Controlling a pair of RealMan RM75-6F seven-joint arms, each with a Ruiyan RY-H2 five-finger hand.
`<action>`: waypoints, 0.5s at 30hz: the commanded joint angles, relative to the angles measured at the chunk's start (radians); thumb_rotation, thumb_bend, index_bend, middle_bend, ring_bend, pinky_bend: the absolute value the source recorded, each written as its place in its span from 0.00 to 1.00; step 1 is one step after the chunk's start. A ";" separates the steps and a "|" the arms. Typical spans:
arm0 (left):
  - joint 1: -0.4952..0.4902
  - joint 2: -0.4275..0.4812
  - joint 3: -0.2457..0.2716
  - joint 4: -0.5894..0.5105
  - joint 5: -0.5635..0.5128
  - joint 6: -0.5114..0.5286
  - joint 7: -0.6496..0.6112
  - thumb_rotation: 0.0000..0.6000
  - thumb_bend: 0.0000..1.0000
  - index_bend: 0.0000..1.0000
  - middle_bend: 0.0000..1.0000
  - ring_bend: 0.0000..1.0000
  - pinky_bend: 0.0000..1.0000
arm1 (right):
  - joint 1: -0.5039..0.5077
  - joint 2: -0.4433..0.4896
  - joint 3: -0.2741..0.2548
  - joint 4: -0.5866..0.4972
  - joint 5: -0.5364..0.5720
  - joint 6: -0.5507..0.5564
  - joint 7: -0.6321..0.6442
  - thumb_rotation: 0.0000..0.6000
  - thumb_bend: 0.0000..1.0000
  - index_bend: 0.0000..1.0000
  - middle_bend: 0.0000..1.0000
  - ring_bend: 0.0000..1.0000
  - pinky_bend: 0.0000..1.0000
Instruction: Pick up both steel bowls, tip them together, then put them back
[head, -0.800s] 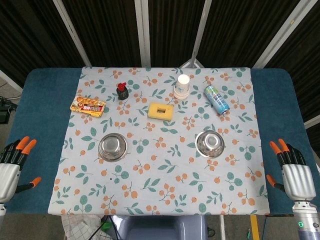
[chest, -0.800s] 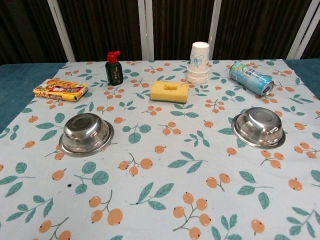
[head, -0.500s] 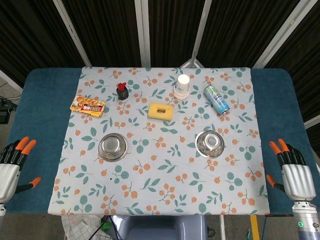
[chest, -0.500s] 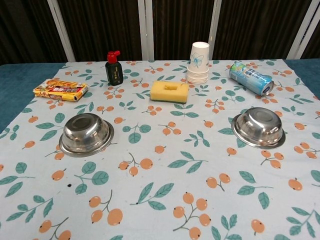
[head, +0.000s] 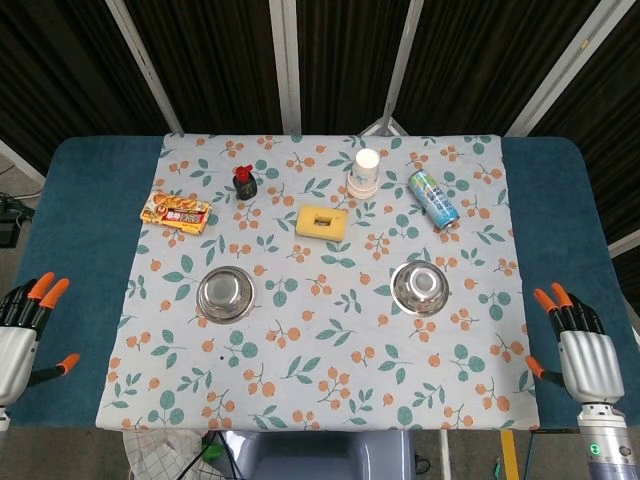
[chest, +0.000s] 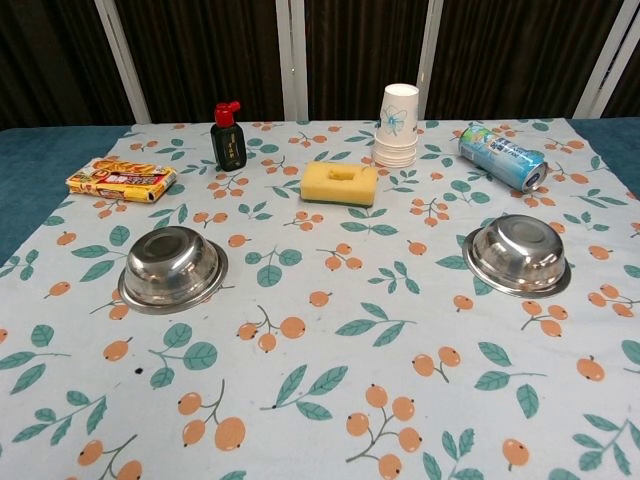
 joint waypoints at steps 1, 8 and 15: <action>0.002 0.001 -0.001 -0.004 -0.001 0.003 0.000 1.00 0.12 0.10 0.00 0.00 0.08 | 0.007 -0.006 -0.005 -0.018 0.009 -0.024 -0.008 1.00 0.18 0.17 0.06 0.09 0.11; 0.003 -0.006 0.000 -0.002 0.002 0.003 0.020 1.00 0.12 0.10 0.00 0.00 0.08 | 0.094 -0.043 0.025 -0.045 0.018 -0.129 -0.074 1.00 0.18 0.17 0.06 0.09 0.10; -0.002 -0.018 -0.006 0.000 -0.025 -0.016 0.052 1.00 0.12 0.10 0.00 0.00 0.08 | 0.231 -0.112 0.106 -0.068 0.179 -0.294 -0.236 1.00 0.18 0.17 0.05 0.09 0.09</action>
